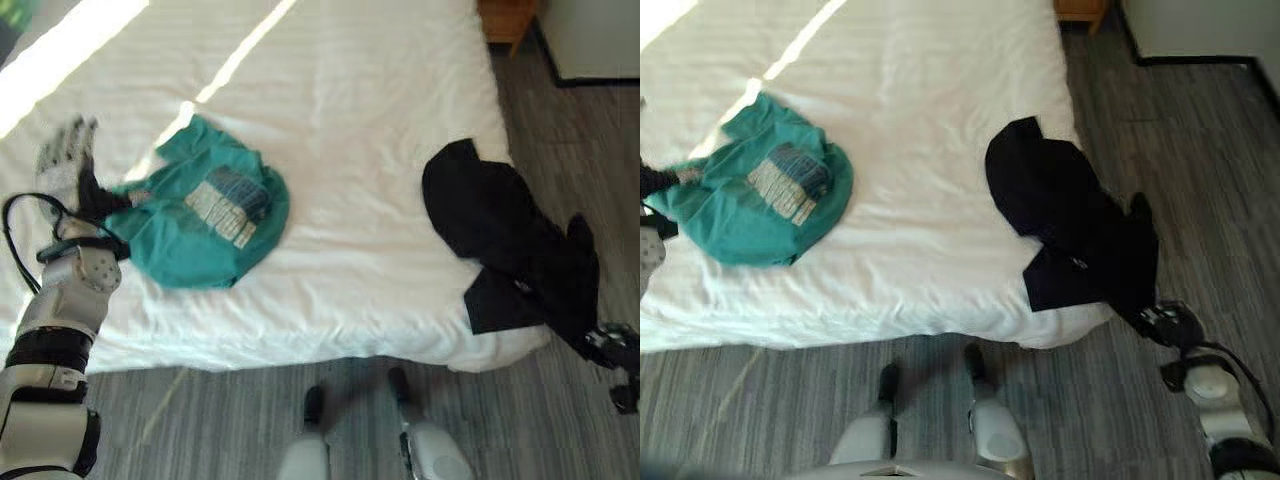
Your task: Pick up bed clothes into laundry basket.
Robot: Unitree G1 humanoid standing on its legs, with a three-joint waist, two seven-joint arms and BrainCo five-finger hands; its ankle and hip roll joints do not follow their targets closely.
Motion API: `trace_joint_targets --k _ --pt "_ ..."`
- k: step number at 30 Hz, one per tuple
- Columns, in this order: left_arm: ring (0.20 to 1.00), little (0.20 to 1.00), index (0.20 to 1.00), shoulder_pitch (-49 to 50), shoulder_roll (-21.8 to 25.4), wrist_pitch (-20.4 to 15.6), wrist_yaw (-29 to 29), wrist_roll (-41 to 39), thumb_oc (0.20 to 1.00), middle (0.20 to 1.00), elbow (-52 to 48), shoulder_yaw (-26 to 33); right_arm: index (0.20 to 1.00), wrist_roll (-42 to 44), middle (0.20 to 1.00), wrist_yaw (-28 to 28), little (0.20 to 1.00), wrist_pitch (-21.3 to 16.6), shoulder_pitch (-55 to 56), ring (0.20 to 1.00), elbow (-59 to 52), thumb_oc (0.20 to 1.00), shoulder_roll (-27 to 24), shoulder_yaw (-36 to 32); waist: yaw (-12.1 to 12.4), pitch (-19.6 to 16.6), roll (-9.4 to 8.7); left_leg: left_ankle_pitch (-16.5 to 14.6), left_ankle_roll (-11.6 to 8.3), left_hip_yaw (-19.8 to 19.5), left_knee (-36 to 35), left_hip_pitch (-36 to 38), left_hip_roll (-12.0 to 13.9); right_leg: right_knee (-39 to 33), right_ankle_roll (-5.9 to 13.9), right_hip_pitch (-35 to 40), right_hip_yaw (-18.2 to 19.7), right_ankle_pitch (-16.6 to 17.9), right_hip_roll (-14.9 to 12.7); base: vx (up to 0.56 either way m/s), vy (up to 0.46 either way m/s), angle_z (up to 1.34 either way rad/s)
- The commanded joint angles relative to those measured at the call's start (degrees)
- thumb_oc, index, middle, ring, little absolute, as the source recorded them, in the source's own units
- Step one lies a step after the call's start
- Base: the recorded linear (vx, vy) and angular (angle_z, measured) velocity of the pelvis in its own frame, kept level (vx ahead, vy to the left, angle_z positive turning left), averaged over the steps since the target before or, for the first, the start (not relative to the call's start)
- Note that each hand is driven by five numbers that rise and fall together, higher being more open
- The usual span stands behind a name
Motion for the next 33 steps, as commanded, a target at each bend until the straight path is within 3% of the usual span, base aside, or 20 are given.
trace_joint_targets --k 1,9,10,11,12,13,14,16,17,18,19,20,23,24,25,26,27,28,30,33 --pt "1.0 1.0 1.0 -5.9 0.0 2.3 -1.2 1.7 1.0 1.0 9.4 -2.8 0.2 2.6 0.2 2.2 0.2 -0.8 6.9 0.2 -2.2 0.2 -1.4 1.2 -5.3 -5.5 -2.03 2.4 -0.93 3.3 0.2 -3.0 -0.4 1.0 8.01 1.9 -1.6 -1.5 -7.3 -0.03 0.306 -0.86" --pt "1.0 1.0 1.0 -16.8 -6.4 -1.4 -4.6 -13.2 1.0 1.0 18.7 -4.9 0.2 2.5 0.2 0.2 0.2 1.6 1.9 0.2 1.0 0.2 7.1 7.2 -7.4 -0.6 -4.3 1.8 1.42 6.3 0.2 -6.2 -4.5 1.5 10.39 -4.5 1.7 3.2 -10.2 -0.1 0.214 -0.52" --pt "0.388 0.388 0.388 -16.9 -7.1 0.0 -7.4 -13.9 0.388 0.388 22.9 -5.5 0.2 2.0 0.2 0.2 0.2 2.3 0.9 0.2 2.2 0.2 8.2 8.6 -7.5 0.2 -4.08 1.8 1.43 7.1 0.2 -6.8 -4.7 1.6 10.66 -5.6 1.1 4.4 -10.6 -0.05 0.09 -0.06" --pt "0.2 0.2 0.2 -17.3 -7.0 -0.2 -7.4 -14.0 0.2 0.2 23.2 -5.7 0.2 2.0 0.2 0.1 0.2 2.3 0.6 0.2 2.3 0.2 8.3 8.7 -7.4 0.1 -4.16 1.7 1.44 7.2 0.2 -6.8 -4.6 1.6 10.68 -5.8 1.3 4.5 -10.5 -0.1 0.155 -0.36" --pt "0.2 0.2 0.2 -15.6 -8.5 1.8 -16.9 -12.2 0.2 0.2 31.4 -6.8 0.2 0.8 0.2 0.9 0.2 3.9 -2.5 0.2 6.0 0.2 10.1 11.2 -7.4 1.4 -3.83 1.5 1.49 8.8 0.2 -6.9 -4.1 2.9 10.46 -7.1 -2.2 6.1 -10.9 -0.09 0.109 -0.56" --pt "0.2 0.2 0.2 -13.6 -10.1 3.2 -21.6 -8.8 0.2 0.2 34.8 -7.7 0.2 0.4 0.2 1.6 0.2 4.8 -4.1 0.2 7.9 0.2 10.6 12.3 -7.0 1.5 -3.64 2.0 1.35 10.0 0.2 -7.1 -3.5 4.1 9.9 -7.1 -5.6 5.2 -11.0 -0.16 0.238 -0.84" --pt "0.2 0.2 0.2 -8.0 -12.3 5.3 -24.9 -4.5 0.2 0.2 37.4 -6.1 0.2 0.1 0.2 2.7 0.2 5.6 -5.8 0.2 7.6 0.2 10.0 13.3 -5.7 1.1 -3.36 2.4 1.29 12.6 0.2 -6.8 -2.7 6.6 8.11 -5.5 -11.1 1.6 -10.6 -0.1 0.171 -0.76" --pt "0.2 0.2 0.2 -5.3 -12.7 5.8 -25.3 -4.1 0.2 0.2 36.9 -4.0 0.2 0.2 0.2 2.9 0.2 5.5 -5.4 0.2 6.3 0.2 9.3 13.1 -5.0 0.9 -3.51 2.4 1.4 13.9 0.2 -5.7 -2.6 8.0 7.7 -4.0 -12.0 0.0 -9.7 -0.08 0.163 -1.09" --pt "0.2 0.2 0.2 1.9 -12.8 6.2 -26.6 -3.0 0.2 0.2 37.5 -0.6 0.2 0.6 0.2 4.0 0.2 5.5 -4.3 0.2 4.3 0.2 7.8 12.1 -3.7 0.3 -3.33 2.5 1.75 16.6 0.2 -4.2 -2.4 11.4 6.92 -2.3 -13.1 -2.3 -8.1 -0.09 0.15 -0.95" --pt "0.2 0.2 0.2 2.1 -12.8 6.2 -26.6 -2.9 0.2 0.2 37.4 -0.5 0.2 0.6 0.2 4.0 0.2 5.5 -4.3 0.2 4.2 0.2 7.8 12.1 -3.7 0.1 -3.28 2.7 1.74 16.7 0.2 -4.3 -2.3 11.3 6.89 -2.5 -13.0 -2.1 -8.0 -0.12 0.209 -0.83" --pt "0.2 0.2 0.2 10.0 -12.4 6.1 -27.2 -1.0 0.2 0.2 37.9 2.2 0.2 0.0 0.2 5.1 0.2 5.3 -2.7 0.2 1.6 0.2 6.0 10.2 -2.4 -0.9 -2.4 2.9 2.17 19.5 0.2 -3.1 -2.0 13.9 6.19 0.0 -15.9 -4.4 -7.5 -0.04 0.106 -0.91" --pt "0.2 0.2 0.2 10.3 -12.4 6.2 -27.3 -0.9 0.2 0.2 37.8 2.3 0.2 0.0 0.2 5.1 0.2 5.3 -2.6 0.2 1.5 0.2 5.9 10.3 -2.4 -0.9 -2.39 2.8 2.17 19.6 0.2 -3.0 -2.0 13.9 6.21 0.1 -15.9 -4.5 -7.5 -0.09 0.17 -1.26" --pt "0.2 0.2 0.2 16.8 -5.5 2.5 -25.5 -9.5 0.2 0.2 26.7 9.3 0.2 -1.4 0.2 6.0 0.2 3.9 0.7 0.2 -3.0 0.2 2.4 5.8 1.2 -3.3 -0.96 3.8 2.88 25.8 0.2 -1.6 -1.9 16.7 6.3 5.8 -23.4 -4.5 -10.0 -0.13 0.062 -1.62" --pt "0.2 0.2 0.2 17.0 -5.5 2.6 -25.6 -9.5 0.2 0.2 26.6 9.5 0.2 -1.4 0.2 6.1 0.2 3.9 0.7 0.2 -3.0 0.2 2.5 5.8 1.3 -3.3 -0.9 4.0 2.87 25.8 0.2 -1.7 -1.8 16.4 6.23 5.7 -23.4 -4.2 -9.9 -0.09 -0.067 -1.38" --pt "0.2 0.2 0.2 19.4 -3.3 1.4 -23.8 -12.5 0.2 0.2 15.4 11.6 0.2 -1.7 0.2 6.1 0.2 3.6 1.6 0.2 -4.0 0.2 2.6 4.7 3.0 -3.9 -0.85 4.3 3.03 26.5 0.2 -1.8 -1.9 16.0 6.5 7.6 -26.1 -3.8 -11.3 -0.1 -0.129 -0.95" --pt "0.2 0.2 0.2 24.0 -2.0 -1.4 -21.5 -16.3 0.2 0.2 -2.9 15.2 0.2 -1.8 0.2 5.9 0.2 3.0 2.9 0.2 -5.5 0.2 3.2 3.2 5.9 -4.8 -0.99 5.3 2.97 27.7 0.2 -2.6 -1.5 14.8 6.86 10.3 -30.1 -2.9 -13.3 -0.14 -0.19 -0.44" --pt "0.2 0.2 0.2 29.5 -3.7 -2.1 -21.6 -19.7 0.2 0.2 -15.4 19.6 0.2 -1.6 0.2 5.7 0.2 2.7 3.4 0.2 -5.8 0.2 4.0 3.2 7.5 -5.6 -1.39 5.9 3.05 28.5 0.2 -2.8 -1.5 13.8 7.37 12.2 -32.1 -1.7 -14.7 -0.18 -0.253 -0.52" --pt "0.2 0.2 0.2 31.6 -4.7 -5.2 -21.1 -24.7 0.2 0.2 -26.5 22.4 0.2 -1.3 0.2 5.7 0.2 2.4 3.1 0.2 -5.9 0.2 5.0 3.2 10.0 -6.3 -1.77 6.6 2.86 29.9 0.4 -3.6 -1.1 13.1 8.09 13.9 -35.1 0.1 -16.5 -0.19 -0.239 -0.44" --pt "0.2 0.2 0.2 37.3 -7.9 -9.8 -23.0 -33.5 0.2 0.2 -41.3 27.1 0.2 -1.4 0.2 6.1 0.2 2.1 2.6 0.2 -6.6 0.2 6.2 3.3 13.5 -7.6 -2.6 7.5 2.56 32.3 0.8 -4.7 -0.5 11.5 9.36 16.6 -38.3 2.5 -18.6 -0.21 -0.249 -0.41" --pt "0.2 0.2 0.2 39.2 -14.6 -12.6 -26.2 -37.7 0.2 0.2 -56.3 26.7 0.2 -2.9 0.2 5.2 0.2 2.0 1.0 0.2 -10.2 0.2 7.9 3.4 15.0 -8.7 -2.64 9.3 1.77 34.9 1.1 -5.2 1.5 8.8 9.44 17.1 -38.1 0.0 -17.9 -0.18 -0.226 -1.31"
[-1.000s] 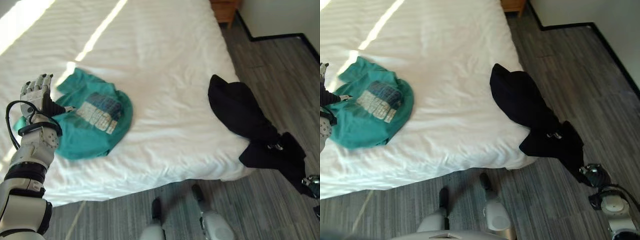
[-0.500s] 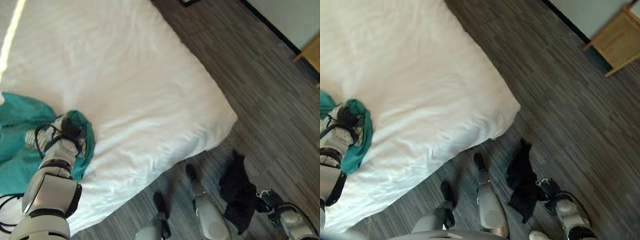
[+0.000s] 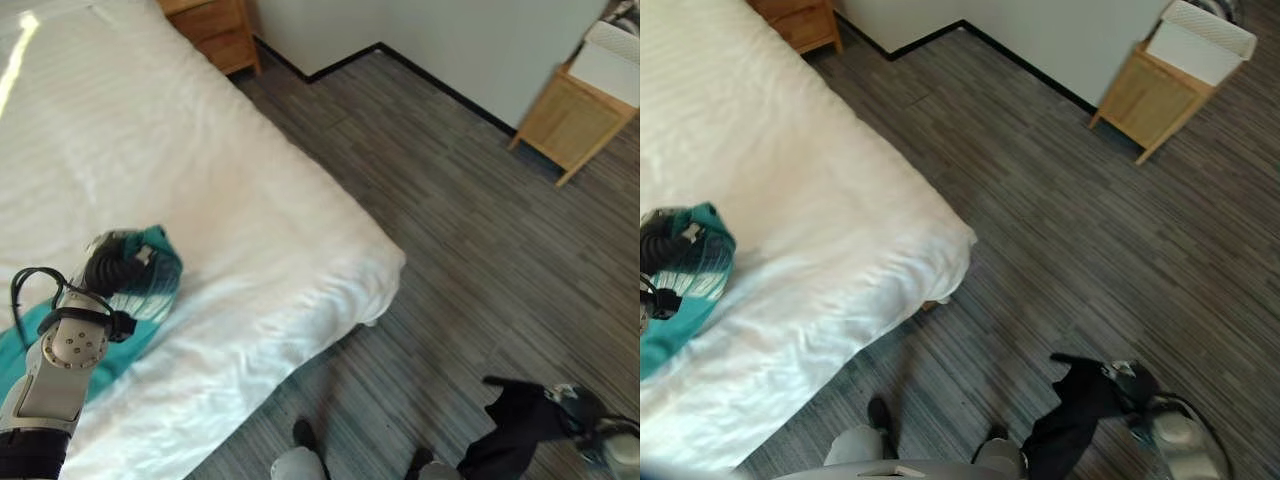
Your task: Pick up bed clothes into laundry basket.
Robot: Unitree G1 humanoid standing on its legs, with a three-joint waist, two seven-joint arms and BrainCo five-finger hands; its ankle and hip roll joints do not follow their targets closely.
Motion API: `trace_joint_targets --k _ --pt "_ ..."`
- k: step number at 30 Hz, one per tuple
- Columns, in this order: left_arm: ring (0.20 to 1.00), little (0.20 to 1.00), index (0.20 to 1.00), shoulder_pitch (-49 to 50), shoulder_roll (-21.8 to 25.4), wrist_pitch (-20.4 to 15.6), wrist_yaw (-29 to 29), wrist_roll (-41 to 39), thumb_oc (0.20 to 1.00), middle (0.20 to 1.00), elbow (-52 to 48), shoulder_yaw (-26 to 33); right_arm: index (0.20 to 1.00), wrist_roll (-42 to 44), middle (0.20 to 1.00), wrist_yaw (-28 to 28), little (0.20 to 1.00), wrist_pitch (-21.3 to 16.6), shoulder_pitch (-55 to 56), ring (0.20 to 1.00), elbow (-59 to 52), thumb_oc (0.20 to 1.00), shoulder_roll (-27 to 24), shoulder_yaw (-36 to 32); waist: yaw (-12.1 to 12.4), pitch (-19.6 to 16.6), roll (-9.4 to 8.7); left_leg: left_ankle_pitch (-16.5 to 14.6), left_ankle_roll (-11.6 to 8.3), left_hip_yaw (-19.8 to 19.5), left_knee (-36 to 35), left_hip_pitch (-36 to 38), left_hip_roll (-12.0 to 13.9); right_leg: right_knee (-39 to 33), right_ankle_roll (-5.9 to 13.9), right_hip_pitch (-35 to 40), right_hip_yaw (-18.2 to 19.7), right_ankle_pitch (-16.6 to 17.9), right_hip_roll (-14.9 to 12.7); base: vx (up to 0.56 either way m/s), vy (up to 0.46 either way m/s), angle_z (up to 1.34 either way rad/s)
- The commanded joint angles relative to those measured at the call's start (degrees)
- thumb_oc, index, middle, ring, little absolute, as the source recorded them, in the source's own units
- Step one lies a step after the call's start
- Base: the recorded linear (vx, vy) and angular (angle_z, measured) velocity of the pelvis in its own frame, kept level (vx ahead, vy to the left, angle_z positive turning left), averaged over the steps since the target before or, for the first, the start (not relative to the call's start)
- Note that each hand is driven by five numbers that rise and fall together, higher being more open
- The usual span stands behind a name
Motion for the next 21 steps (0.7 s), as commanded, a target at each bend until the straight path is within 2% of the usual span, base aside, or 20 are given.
trace_joint_targets --k 1,2,3,7,8,9,10,11,12,13,14,16,18,21 --pt "0.2 0.2 0.2 -2.4 -6.0 -6.8 -2.7 -6.0 0.2 0.2 -6.7 -1.7 0.2 -2.2 0.2 -2.5 0.2 -2.5 -1.8 0.2 -4.4 0.2 -4.8 -2.6 0.0 -3.9 4.11 14.8 -2.71 0.8 -13.5 -4.7 -0.5 0.5 8.04 7.1 0.5 -2.2 -2.2 -0.18 -0.279 -0.95" --pt "0.2 0.2 0.2 -3.1 -9.1 -6.9 -3.8 -6.3 0.2 0.2 -8.6 -4.8 0.2 -2.9 0.2 -3.1 0.2 -2.9 -2.5 0.2 -6.7 0.2 -4.1 -2.7 -0.5 -3.9 4.42 15.9 -3.37 0.7 -13.4 -5.3 1.0 -1.5 7.49 7.6 1.3 -5.2 -0.7 -0.21 -0.369 -0.92" --pt "0.2 0.2 0.2 -4.5 -11.7 -6.6 -4.2 -6.6 0.2 0.2 -9.0 -8.2 0.2 -3.2 0.2 -3.7 0.2 -3.3 -3.1 0.2 -9.5 0.2 -3.6 -2.7 -1.2 -3.6 4.97 17.1 -4.16 0.4 -13.4 -5.4 2.6 -2.6 6.8 7.4 2.7 -6.3 0.7 -0.19 -0.339 -0.9" --pt "0.2 0.2 0.2 -14.5 -17.4 -4.4 -2.3 -4.1 0.2 0.2 -3.3 -17.8 0.2 -4.8 0.2 -4.2 0.2 -4.7 -4.3 0.2 -20.5 0.2 -4.2 -1.6 -4.7 -2.0 6.92 19.0 -6.09 -0.1 -13.0 -3.5 7.3 -5.8 5.47 7.2 7.2 -8.0 4.5 -0.13 -0.314 -0.79" --pt "0.2 0.2 0.2 -20.4 -19.0 -3.7 0.0 -2.7 0.2 0.2 1.3 -22.0 0.2 -5.5 0.2 -4.3 0.2 -5.5 -5.8 0.2 -26.8 0.2 -5.6 -0.1 -5.2 -0.2 6.98 18.5 -6.41 -7.0 -12.1 -3.0 6.3 -5.8 5.13 6.1 10.9 -7.9 4.8 -0.1 -0.298 -1.08" --pt "0.2 0.2 0.2 -22.1 -19.3 -3.3 1.0 -1.8 0.2 0.2 4.0 -23.1 0.2 -6.2 0.2 -4.0 0.2 -5.8 -7.0 0.2 -29.5 0.2 -7.0 0.8 -4.9 0.8 6.67 16.9 -6.22 -14.5 -10.5 -3.1 4.3 -5.8 4.63 5.3 13.6 -7.4 5.1 -0.09 -0.218 -1.45" --pt "0.2 0.2 0.2 -22.4 -19.4 -3.5 1.1 -1.7 0.2 0.2 4.3 -23.2 0.2 -6.2 0.2 -4.0 0.2 -5.7 -7.1 0.2 -29.6 0.2 -7.0 0.7 -4.9 1.0 6.82 16.8 -6.12 -14.6 -10.0 -3.5 4.4 -5.8 4.61 5.2 13.7 -7.2 5.2 0.05 -0.326 -1.6" --pt "0.2 0.2 0.2 -23.2 -20.8 -2.6 2.1 -1.4 0.2 0.2 7.6 -25.4 0.2 -10.5 0.2 -4.0 0.2 -5.1 -13.6 0.2 -34.8 0.2 -7.0 6.1 -3.8 1.4 5.88 9.9 -4.42 -25.9 -8.2 -2.5 -1.8 -5.8 3.17 4.0 18.1 -7.1 6.0 0.14 -0.314 -1.61" --pt "0.2 0.2 0.2 -23.1 -21.7 -2.3 2.7 -1.0 0.2 0.2 9.3 -26.1 0.2 -11.8 0.2 -3.6 0.2 -5.2 -14.8 0.2 -37.3 0.2 -7.3 7.7 -4.3 1.4 5.69 7.7 -3.39 -27.6 -7.6 -2.0 -4.3 -5.8 2.5 3.5 20.1 -7.2 6.8 0.2 -0.384 -1.7" --pt "0.2 0.2 0.2 -23.6 -22.8 -1.8 3.5 -0.5 0.2 0.2 11.0 -26.8 0.2 -12.0 0.2 -3.6 0.2 -5.7 -15.6 0.2 -39.3 0.2 -7.7 8.0 -5.0 1.1 5.64 7.0 -2.51 -27.7 -7.3 -2.0 -6.2 -5.8 2.04 2.7 21.6 -6.5 7.6 0.12 -0.13 -1.38" --pt "0.2 0.2 0.2 -23.7 -23.0 -2.0 3.6 -0.4 0.2 0.2 11.3 -26.9 0.2 -12.0 0.2 -3.5 0.2 -5.6 -15.6 0.2 -39.5 0.2 -7.8 8.0 -4.9 1.2 5.64 6.7 -2.39 -27.5 -7.1 -1.9 -6.3 -5.8 2.11 2.8 21.8 -6.6 7.5 0.12 -0.098 -1.46" --pt "0.2 0.2 0.2 -24.3 -24.6 -1.0 4.0 1.4 0.2 0.2 14.1 -28.7 0.2 -12.7 0.2 -3.6 0.2 -5.7 -17.8 0.2 -42.2 0.2 -9.9 8.7 -5.6 1.2 5.67 5.9 -0.96 -25.6 -7.5 -2.0 -8.8 -5.7 2.0 1.7 23.4 -6.3 8.4 0.15 -0.085 -1.32" --pt "0.2 0.2 0.2 -25.7 -25.7 -0.1 3.6 3.1 0.2 0.2 15.3 -30.7 0.2 -12.8 0.2 -4.1 0.2 -5.6 -20.0 0.2 -43.9 0.2 -11.7 8.7 -5.5 1.4 5.62 7.7 -0.12 -23.5 -8.5 -5.4 -11.3 -5.7 1.43 1.7 24.5 -7.2 9.6 0.23 -0.115 -1.22" --pt "0.2 0.2 0.2 -28.5 -26.2 0.7 3.4 5.1 0.2 0.2 16.8 -33.3 0.2 -13.3 0.2 -6.1 0.2 -5.5 -24.1 0.2 -43.3 0.2 -14.6 8.5 -2.6 2.5 5.01 12.5 -1.59 -21.5 -8.2 -14.1 -13.2 -5.8 -0.17 5.3 26.8 -9.1 13.4 0.36 -0.178 -0.83"
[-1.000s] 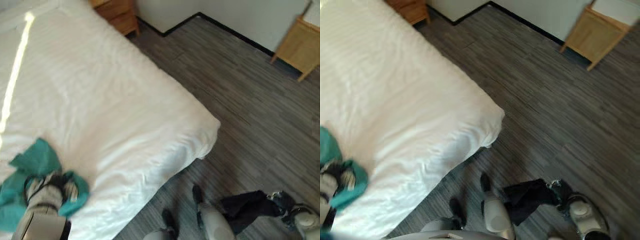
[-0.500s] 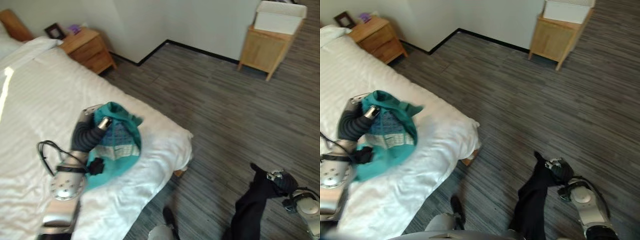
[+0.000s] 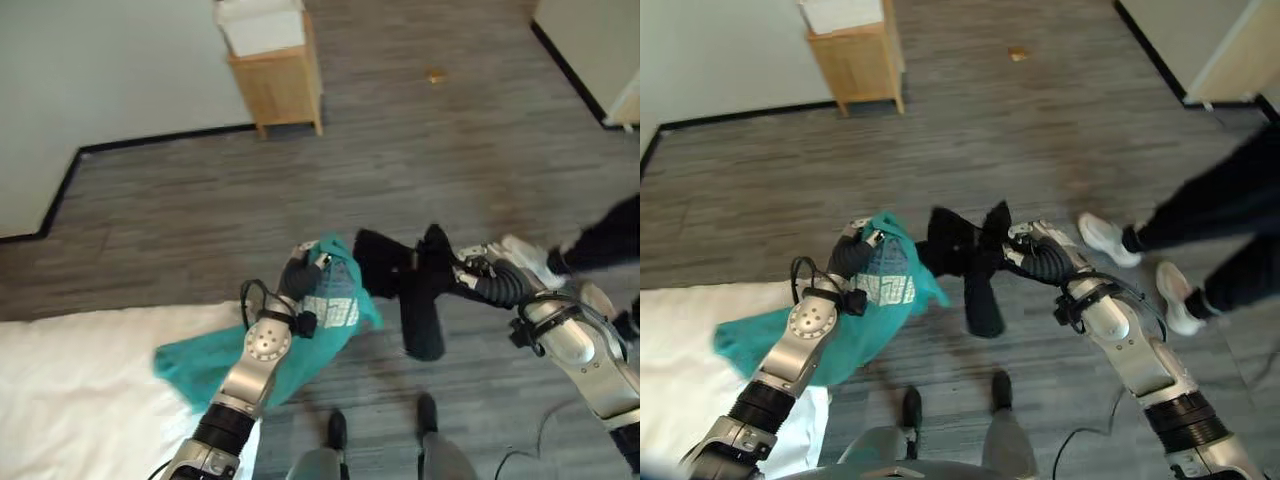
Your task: Pick up bed clothes into laundry basket.
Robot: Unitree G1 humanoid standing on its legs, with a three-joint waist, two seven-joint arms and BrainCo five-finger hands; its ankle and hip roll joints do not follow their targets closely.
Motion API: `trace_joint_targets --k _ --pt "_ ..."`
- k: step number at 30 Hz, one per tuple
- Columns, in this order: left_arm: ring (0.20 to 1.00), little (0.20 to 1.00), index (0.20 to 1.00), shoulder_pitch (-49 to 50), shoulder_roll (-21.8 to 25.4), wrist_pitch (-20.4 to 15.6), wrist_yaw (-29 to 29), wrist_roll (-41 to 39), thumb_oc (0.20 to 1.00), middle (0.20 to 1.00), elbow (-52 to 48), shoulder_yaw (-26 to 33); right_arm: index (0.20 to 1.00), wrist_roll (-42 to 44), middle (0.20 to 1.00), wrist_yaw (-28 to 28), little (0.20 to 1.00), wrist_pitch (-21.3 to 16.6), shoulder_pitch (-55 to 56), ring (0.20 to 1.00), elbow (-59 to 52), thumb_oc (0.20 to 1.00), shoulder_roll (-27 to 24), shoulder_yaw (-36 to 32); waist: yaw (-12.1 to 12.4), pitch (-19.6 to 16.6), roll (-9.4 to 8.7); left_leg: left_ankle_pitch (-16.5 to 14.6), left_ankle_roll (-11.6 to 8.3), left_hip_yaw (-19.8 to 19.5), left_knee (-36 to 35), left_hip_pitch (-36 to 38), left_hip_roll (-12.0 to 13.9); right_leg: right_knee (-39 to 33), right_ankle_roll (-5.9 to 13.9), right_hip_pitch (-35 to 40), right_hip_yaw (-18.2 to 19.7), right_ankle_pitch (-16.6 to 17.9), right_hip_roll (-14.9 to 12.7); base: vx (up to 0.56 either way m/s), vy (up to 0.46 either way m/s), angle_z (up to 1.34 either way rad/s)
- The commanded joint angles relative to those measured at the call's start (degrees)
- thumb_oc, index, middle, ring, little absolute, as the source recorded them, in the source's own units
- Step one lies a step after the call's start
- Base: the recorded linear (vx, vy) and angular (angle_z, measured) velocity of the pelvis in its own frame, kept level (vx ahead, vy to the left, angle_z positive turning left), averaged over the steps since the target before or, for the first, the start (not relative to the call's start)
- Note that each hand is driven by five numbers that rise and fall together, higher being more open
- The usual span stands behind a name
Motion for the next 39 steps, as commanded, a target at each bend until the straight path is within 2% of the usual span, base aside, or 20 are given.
trace_joint_targets --k 1,3,5,7,8,9,12,14,17,20,24,26,27,28,30,33,34,37,38,39 --pt "0.2 0.2 0.2 -8.1 -0.8 -1.7 1.0 3.1 0.2 0.2 1.4 -0.5 0.2 -1.3 0.2 -4.3 0.2 -2.3 -9.9 0.2 -2.6 0.2 -5.9 -1.8 2.8 0.4 -0.75 13.1 -0.45 -0.3 -2.7 -14.2 -7.5 -23.2 1.99 20.7 6.9 2.8 2.0 0.41 -0.13 -0.38" --pt "0.2 0.2 0.2 -9.8 -0.2 -0.9 2.0 3.1 0.2 0.2 2.2 -0.6 0.2 -1.3 0.2 -5.8 0.2 -1.8 -12.9 0.2 -1.0 0.2 -7.3 -1.9 4.6 -0.6 -1.18 12.9 2.18 -0.9 -5.4 -12.5 -7.8 -23.1 1.94 24.1 7.8 0.5 3.1 0.48 -0.081 -0.69" --pt "0.2 0.2 0.2 -11.8 0.6 -0.8 1.9 2.5 0.2 0.2 2.1 -1.4 0.2 -1.5 0.2 -7.5 0.2 -1.2 -12.4 0.2 0.7 0.2 -7.7 -4.3 4.8 -1.5 -3.32 12.6 4.05 -1.1 -5.8 -10.8 -8.3 -18.9 2.29 24.8 7.7 -0.2 3.3 0.47 -0.076 -0.71" --pt "0.2 0.2 0.2 -15.8 1.6 -0.2 2.6 2.5 0.2 0.2 2.9 -2.7 0.2 -1.7 0.2 -9.1 0.2 -0.6 -14.0 0.2 2.4 0.2 -8.1 -6.0 4.3 -1.8 -5.95 11.5 5.3 0.2 -6.4 -8.1 -8.6 -11.2 6.79 23.4 6.0 2.4 3.7 0.35 -0.072 -0.25" --pt "0.2 0.2 0.2 -17.2 2.0 0.2 3.1 2.8 0.2 0.2 2.6 -3.1 0.2 -1.8 0.2 -9.6 0.2 -0.2 -15.1 0.2 3.8 0.2 -8.2 -5.9 4.0 -1.8 -6.52 10.9 5.58 0.7 -6.9 -6.4 -8.5 -6.6 10.23 21.3 4.8 6.2 3.4 0.3 -0.083 -0.33" --pt "0.2 0.2 0.2 -17.9 2.4 0.3 3.5 2.7 0.2 0.2 2.2 -3.1 0.2 -1.8 0.2 -10.0 0.2 0.0 -15.5 0.2 4.2 0.2 -8.3 -6.4 3.4 -1.6 -6.13 10.6 5.52 0.6 -6.8 -4.8 -7.7 -1.7 12.05 19.0 2.8 9.5 3.3 0.36 -0.097 -0.43" --pt "0.2 0.2 0.2 -21.0 3.2 1.1 4.1 3.4 0.2 0.2 1.5 -3.0 0.2 -2.8 0.2 -10.5 0.2 0.8 -16.2 0.2 5.5 0.2 -8.6 -8.2 1.1 -1.7 -3.51 7.8 4.95 -1.0 -8.4 1.6 -5.1 8.1 12.05 11.8 -3.8 12.8 -0.4 0.39 -0.029 0.05" --pt "0.2 0.2 0.2 -22.5 3.3 1.0 4.2 3.8 0.2 0.2 1.9 -3.0 0.2 -1.8 0.2 -10.9 0.2 0.8 -15.8 0.2 5.3 0.2 -8.8 -9.9 -0.8 -1.5 -2.19 6.1 5.01 -2.7 -8.9 4.8 -5.2 7.3 11.07 7.3 -4.4 10.9 -1.6 0.45 0.077 0.18" --pt "0.2 0.2 0.2 -24.3 3.0 1.2 4.1 5.1 0.2 0.2 3.6 -3.4 0.2 -0.5 0.2 -10.5 0.2 0.6 -12.7 0.2 3.9 0.2 -9.5 -13.0 -5.0 -1.5 -1.55 1.8 3.97 -6.5 -8.9 9.5 -5.7 -0.6 6.69 3.2 -4.7 6.3 -0.3 0.53 -0.096 0.54" --pt "0.2 0.2 0.2 -25.3 2.7 1.0 4.0 6.3 0.2 0.2 4.4 -2.8 0.2 -0.9 0.2 -9.8 0.2 0.8 -10.3 0.2 2.4 0.2 -9.7 -14.4 -8.2 -2.2 -1.51 -2.8 2.56 -9.5 -8.9 14.5 -4.8 -14.1 6.85 -0.3 -4.7 10.9 -1.7 0.6 -0.23 0.77" --pt "0.2 0.2 0.2 -24.7 3.0 0.5 3.8 7.3 0.2 0.2 4.6 -1.9 0.2 -3.6 0.2 -8.1 0.2 1.9 -10.2 0.2 1.8 0.2 -10.0 -12.5 -9.8 -3.3 -0.42 -7.6 0.52 -12.1 -8.9 22.0 -1.2 -18.4 8.43 -3.9 -9.6 15.1 -5.5 0.57 -0.273 0.46" --pt "0.2 0.2 0.2 -24.5 2.3 0.8 3.9 8.1 0.2 0.2 5.9 -2.6 0.2 -2.9 0.2 -7.6 0.2 2.2 -10.5 0.2 3.3 0.2 -9.1 -11.0 -10.1 -4.8 -0.21 -6.0 -0.55 -13.1 -5.2 23.1 0.1 -18.2 7.2 -1.7 -9.4 16.3 -4.8 0.49 -0.249 0.81" --pt "0.2 0.2 0.2 -24.3 2.4 1.3 4.3 7.8 0.2 0.2 7.8 -2.4 0.2 -0.7 0.2 -7.0 0.2 2.2 -12.1 0.2 5.2 0.2 -8.7 -8.7 -9.5 -5.4 0.36 1.3 -2.35 -11.7 6.9 19.2 0.4 -19.5 5.11 3.5 -10.1 16.2 -2.2 0.39 -0.186 0.86" --pt "0.2 0.2 0.2 -24.3 2.5 1.3 4.3 7.8 0.2 0.2 7.8 -2.4 0.2 -0.7 0.2 -7.0 0.2 2.1 -12.4 0.2 5.4 0.2 -8.7 -8.4 -9.7 -5.5 0.49 0.8 -2.34 -11.9 7.3 18.9 0.6 -19.8 5.26 3.7 -10.2 16.0 -2.1 0.32 -0.269 0.43" --pt "0.2 0.2 0.2 -24.8 4.3 1.7 4.7 7.7 0.2 0.2 8.1 -2.4 0.2 1.3 0.2 -7.2 0.2 2.2 -15.7 0.2 6.3 0.2 -9.0 -6.1 -7.4 -4.1 -1.67 8.2 -3.01 -13.4 25.1 10.5 -0.6 -21.7 2.81 8.6 -9.6 14.8 -1.7 0.24 -0.294 -0.38" --pt "0.2 0.2 0.2 -27.4 6.8 2.1 5.8 7.7 0.2 0.2 9.5 -2.0 0.2 1.4 0.2 -7.8 0.2 2.8 -22.2 0.2 7.2 0.2 -9.0 -2.0 -3.3 -2.1 -3.85 5.4 -0.67 -12.8 34.1 1.7 -2.9 -22.8 1.68 14.0 -7.0 11.9 -2.0 0.39 -0.239 -0.81" --pt "0.2 0.2 0.2 -28.2 8.4 2.3 6.3 7.6 0.2 0.2 10.3 -1.2 0.2 0.8 0.2 -7.2 0.2 3.5 -25.4 0.2 7.4 0.2 -8.4 0.2 -1.3 -1.5 -3.81 4.2 -0.34 -11.9 29.1 -3.3 -3.9 -23.2 1.81 16.4 -5.5 10.6 -1.5 0.49 -0.078 -0.64" --pt "0.2 0.2 0.2 -28.7 10.8 2.3 7.3 8.4 0.2 0.2 11.2 0.1 0.2 0.7 0.2 -7.0 0.2 3.5 -28.8 0.2 8.1 0.2 -7.8 3.1 0.6 -1.5 -2.78 2.5 0.47 -10.7 18.6 -2.8 -4.9 -23.2 2.22 17.9 -3.0 8.7 -0.4 0.39 0.015 -0.69" --pt "0.2 0.2 0.2 -28.3 13.1 2.2 8.2 9.6 0.2 0.2 12.1 0.9 0.2 0.5 0.2 -6.8 0.2 3.3 -30.4 0.2 8.1 0.2 -7.1 4.5 2.1 -2.1 -1.49 5.3 0.73 -9.0 6.2 -4.4 -5.7 -23.3 2.34 20.5 -2.0 6.6 1.0 0.43 0.045 -0.75" --pt "0.2 0.2 0.2 -28.2 13.2 2.1 8.2 9.7 0.2 0.2 12.2 1.1 0.2 0.5 0.2 -6.9 0.2 3.3 -30.7 0.2 8.3 0.2 -7.0 4.8 2.2 -2.0 -1.79 6.0 0.76 -8.7 4.8 -3.4 -5.9 -23.3 2.36 20.7 -1.7 6.4 0.7 0.57 0.026 -0.51"
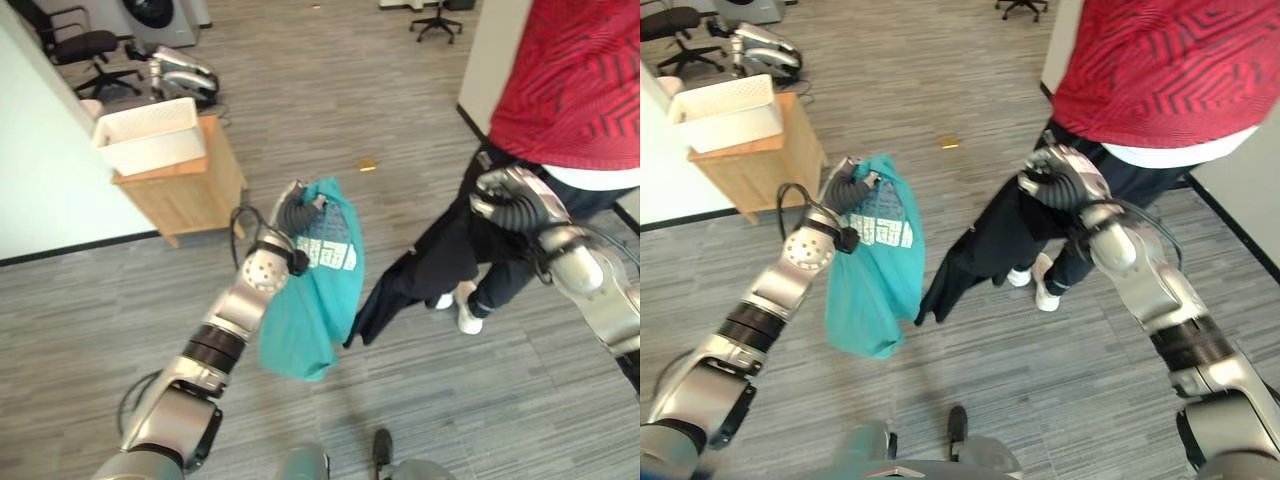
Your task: Pick up bed clothes into laundry basket.
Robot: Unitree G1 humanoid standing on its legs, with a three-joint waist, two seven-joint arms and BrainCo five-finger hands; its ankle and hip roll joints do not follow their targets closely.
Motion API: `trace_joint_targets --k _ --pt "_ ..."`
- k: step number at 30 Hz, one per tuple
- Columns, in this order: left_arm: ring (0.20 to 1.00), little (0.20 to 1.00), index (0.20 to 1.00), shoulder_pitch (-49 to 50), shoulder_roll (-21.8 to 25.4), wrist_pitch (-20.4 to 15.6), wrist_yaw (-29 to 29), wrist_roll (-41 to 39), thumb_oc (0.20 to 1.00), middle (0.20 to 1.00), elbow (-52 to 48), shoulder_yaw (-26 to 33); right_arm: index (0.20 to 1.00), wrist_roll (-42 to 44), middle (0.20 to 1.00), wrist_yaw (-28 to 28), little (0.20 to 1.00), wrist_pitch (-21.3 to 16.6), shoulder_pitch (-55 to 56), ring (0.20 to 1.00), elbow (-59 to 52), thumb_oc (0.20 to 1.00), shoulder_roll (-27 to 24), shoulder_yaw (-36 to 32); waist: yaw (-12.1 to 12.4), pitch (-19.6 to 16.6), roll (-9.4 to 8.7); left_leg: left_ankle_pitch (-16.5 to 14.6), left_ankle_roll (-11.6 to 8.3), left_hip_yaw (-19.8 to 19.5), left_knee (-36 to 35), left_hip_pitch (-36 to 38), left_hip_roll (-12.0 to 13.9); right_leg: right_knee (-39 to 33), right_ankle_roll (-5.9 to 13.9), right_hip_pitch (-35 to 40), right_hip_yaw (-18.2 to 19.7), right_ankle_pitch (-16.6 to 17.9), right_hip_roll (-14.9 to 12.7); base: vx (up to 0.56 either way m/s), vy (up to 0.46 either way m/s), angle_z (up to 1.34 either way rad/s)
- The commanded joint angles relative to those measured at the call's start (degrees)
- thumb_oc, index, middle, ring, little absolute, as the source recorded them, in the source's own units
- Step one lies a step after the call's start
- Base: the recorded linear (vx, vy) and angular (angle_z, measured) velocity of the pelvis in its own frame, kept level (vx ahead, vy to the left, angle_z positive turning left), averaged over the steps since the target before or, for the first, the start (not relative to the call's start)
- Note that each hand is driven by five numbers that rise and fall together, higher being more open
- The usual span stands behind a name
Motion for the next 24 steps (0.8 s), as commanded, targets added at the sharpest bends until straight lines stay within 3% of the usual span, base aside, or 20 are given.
trace_joint_targets --k 1,2,3,4,6,7,8,9,10,12,13,18,24 --pt "0.2 0.2 0.2 -6.6 3.8 -2.4 3.6 4.3 0.2 0.2 0.2 2.5 0.2 0.5 0.2 -1.8 0.2 -1.8 -7.0 0.2 -1.6 0.2 -2.0 -1.6 5.4 -0.7 3.12 14.4 2.22 5.6 -15.9 2.6 -2.0 0.8 6.98 6.0 0.3 -6.2 -1.2 0.31 -0.014 -0.31" --pt "0.2 0.2 0.2 -6.2 3.9 -2.3 3.6 4.4 0.2 0.2 -0.1 2.8 0.2 0.4 0.2 -1.9 0.2 -1.9 -7.2 0.2 -1.5 0.2 -1.8 -1.3 5.4 -0.8 2.85 14.7 2.27 5.9 -17.3 3.5 -2.2 1.0 6.95 6.1 0.5 -6.6 -1.5 0.41 -0.005 -0.32" --pt "0.2 0.2 0.2 -5.3 5.8 -1.9 3.5 5.0 0.2 0.2 -1.2 3.6 0.2 -0.8 0.2 -1.7 0.2 -1.6 -7.2 0.2 -1.5 0.2 0.1 -0.4 6.7 -1.3 2.59 15.9 3.76 6.8 -18.9 5.1 -2.8 4.6 6.28 6.1 1.5 -6.9 -0.5 0.24 -0.012 -0.25" --pt "0.2 0.2 0.2 -4.7 6.8 -2.1 4.0 5.1 0.2 0.2 -1.7 4.6 0.2 -1.1 0.2 -1.8 0.2 -1.6 -7.1 0.2 -2.0 0.2 1.7 -1.3 7.3 -1.2 2.11 15.7 4.23 6.1 -19.3 5.6 -3.2 9.3 7.64 5.7 1.2 -7.5 0.1 0.28 -0.034 -0.22" --pt "0.2 0.2 0.2 -3.2 8.0 -2.1 4.2 5.4 0.2 0.2 -2.8 5.7 0.2 -1.8 0.2 -0.3 0.2 -1.2 -6.1 0.2 -4.0 0.2 3.0 -1.9 6.0 -0.2 2.07 14.9 5.19 5.2 -19.5 7.8 -2.8 20.5 11.1 0.1 2.3 -4.8 1.2 0.26 -0.045 -0.18" --pt "0.2 0.2 0.2 -4.3 7.9 -2.5 5.9 4.1 0.2 0.2 -2.6 6.1 0.2 -0.6 0.2 -0.6 0.2 -1.5 -7.7 0.2 -4.0 0.2 4.0 -1.3 4.4 1.4 3.34 14.2 4.56 3.0 -21.8 10.8 -1.6 22.1 12.11 -7.8 3.6 -4.1 -1.5 0.24 -0.117 -0.17" --pt "0.2 0.2 0.2 -4.9 6.9 -3.2 6.3 4.6 0.2 0.2 -3.3 5.0 0.2 -1.8 0.2 -1.8 0.2 -1.7 -8.1 0.2 -3.9 0.2 2.3 0.0 3.8 1.6 2.68 13.8 4.25 2.9 -22.7 11.0 -1.3 17.8 11.21 -7.9 2.5 -5.2 -4.0 0.13 -0.134 0.11" --pt "0.2 0.2 0.2 -5.0 6.7 -3.3 6.4 4.7 0.2 0.2 -3.2 5.0 0.2 -1.9 0.2 -2.2 0.2 -1.9 -8.3 0.2 -3.5 0.2 2.2 0.3 3.5 1.8 2.86 14.3 4.23 2.6 -22.6 10.9 -1.4 16.9 11.09 -7.5 2.1 -4.5 -4.0 0.07 -0.172 0.39" --pt "0.2 0.2 0.2 -5.0 6.3 -2.8 4.8 5.2 0.2 0.2 -4.6 4.3 0.2 -2.3 0.2 -0.4 0.2 -0.9 -6.9 0.2 -4.2 0.2 0.4 -1.9 3.0 1.0 1.88 13.2 4.38 0.5 -21.8 11.2 -2.4 12.7 10.33 -5.3 3.2 -5.4 -4.9 0.07 -0.136 0.84" --pt "0.2 0.2 0.2 -3.8 5.5 -2.5 4.8 5.3 0.2 0.2 -4.5 5.1 0.2 1.4 0.2 0.6 0.2 -1.7 -3.2 0.2 -7.3 0.2 1.7 -4.4 2.5 0.5 0.96 12.1 4.0 1.1 -21.8 11.5 -2.8 9.7 10.42 -5.3 3.3 -2.0 -5.9 0.07 -0.167 1.29" --pt "0.2 0.2 0.2 -2.3 5.3 -3.3 5.0 4.4 0.2 0.2 -5.2 7.2 0.2 3.3 0.2 0.5 0.2 -2.7 -3.0 0.2 -7.9 0.2 2.8 -4.6 2.8 -0.1 1.89 12.3 3.95 1.2 -23.4 11.9 -1.5 8.0 10.32 -5.6 3.5 -1.4 -5.5 0.0 -0.126 0.87" --pt "0.2 0.2 0.2 -0.3 5.2 -4.1 4.7 3.2 0.2 0.2 -5.2 8.1 0.2 5.8 0.2 1.1 0.2 -4.2 -3.0 0.2 -8.7 0.2 3.1 -4.6 1.7 -1.1 2.42 12.3 2.74 1.4 -24.9 13.8 0.4 5.4 10.59 -5.3 4.3 0.0 -5.9 0.07 -0.092 0.08" --pt "0.2 0.2 0.2 1.0 4.7 -3.9 4.3 3.3 0.2 0.2 -5.2 8.5 0.2 6.9 0.2 2.3 0.2 -4.4 0.4 0.2 -10.6 0.2 2.0 -6.7 1.1 -3.1 2.3 11.6 2.04 2.1 -25.3 15.7 0.3 1.8 10.63 -0.8 2.7 -0.3 -6.8 0.08 0.001 0.02"
